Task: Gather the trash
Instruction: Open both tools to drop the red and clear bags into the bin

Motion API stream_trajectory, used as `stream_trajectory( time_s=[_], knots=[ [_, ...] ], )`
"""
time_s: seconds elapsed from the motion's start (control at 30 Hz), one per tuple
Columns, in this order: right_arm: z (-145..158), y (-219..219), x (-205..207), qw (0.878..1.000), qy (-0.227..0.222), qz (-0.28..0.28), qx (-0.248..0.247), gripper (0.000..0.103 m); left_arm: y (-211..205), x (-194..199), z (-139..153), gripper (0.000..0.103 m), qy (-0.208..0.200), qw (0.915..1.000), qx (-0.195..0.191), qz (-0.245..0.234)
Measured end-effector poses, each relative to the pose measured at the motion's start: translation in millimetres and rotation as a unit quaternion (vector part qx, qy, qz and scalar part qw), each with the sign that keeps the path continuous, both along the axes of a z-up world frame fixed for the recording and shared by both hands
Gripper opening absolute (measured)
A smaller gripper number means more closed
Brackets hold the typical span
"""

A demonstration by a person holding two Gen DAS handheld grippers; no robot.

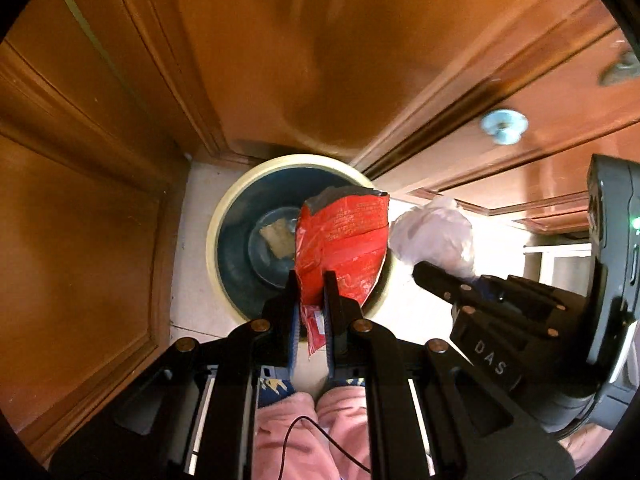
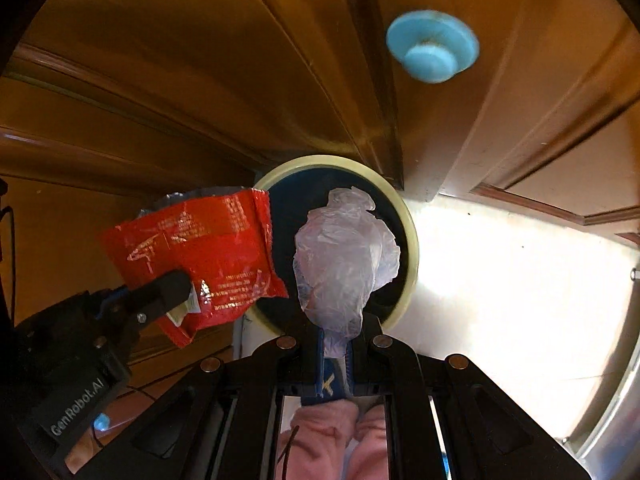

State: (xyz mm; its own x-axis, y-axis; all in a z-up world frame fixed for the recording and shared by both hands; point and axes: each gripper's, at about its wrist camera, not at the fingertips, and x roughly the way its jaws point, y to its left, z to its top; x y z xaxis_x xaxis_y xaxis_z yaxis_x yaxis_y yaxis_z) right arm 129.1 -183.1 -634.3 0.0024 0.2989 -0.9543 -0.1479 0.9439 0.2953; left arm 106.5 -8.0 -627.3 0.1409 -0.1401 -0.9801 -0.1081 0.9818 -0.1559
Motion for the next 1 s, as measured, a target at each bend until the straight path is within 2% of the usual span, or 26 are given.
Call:
stream_trajectory(
  time_s=[0.13,0.2,0.27,0.3,0.33,0.37,0.4,0.53,0.7,0.83,1.0],
  knots=[
    [-21.0,9.8,6.4,1.0,0.002,0.005,-0.003,0.008,11.3,4.4,-18.1,0.007,0.012,0.9999,0.006,0.01],
    [-28.0,14.5,9.2,1.0,0.008,0.011,0.002,0.012,13.1,7.2,-23.6,0.013,0.021,0.9997,0.003,0.012],
    [-33.1,17.5,9.2,1.0,0.013,0.014,0.007,0.016,17.6,8.5,-30.4,0.029,0.028,0.9995,0.002,0.013],
    [-35.9,17.6,10.4,1.0,0.013,0.014,0.009,0.022,22.5,5.5,-30.8,0.05,0.028,0.9995,0.002,0.013],
    [-39.0,17.0,10.0,1.0,0.012,0.014,0.009,0.026,23.3,5.2,-31.3,0.063,0.027,0.9995,0.002,0.013],
    [-38.6,17.1,10.2,1.0,0.012,0.012,0.011,0.035,25.6,5.6,-31.9,0.064,0.024,0.9996,0.006,0.015],
    [-38.6,16.5,9.7,1.0,0.009,0.008,0.01,0.037,28.3,5.5,-33.3,0.067,0.024,0.9996,0.003,0.017],
    [-37.5,15.0,7.8,1.0,0.012,0.001,0.008,0.038,38.2,8.0,-41.9,0.068,0.033,0.9992,0.004,0.024],
    [-30.8,9.3,7.5,1.0,0.014,-0.01,0.008,0.038,35.3,9.8,-33.8,0.068,0.029,0.9993,0.005,0.021],
    [-24.5,6.3,3.8,1.0,0.015,-0.019,0.009,0.038,37.3,6.4,-4.8,0.068,0.021,0.9996,0.005,0.018],
    [6.6,-4.5,-1.7,0.999,0.011,-0.038,0.02,0.038,33.8,4.2,40.9,0.068,0.014,0.9998,0.0,0.015]
  ],
)
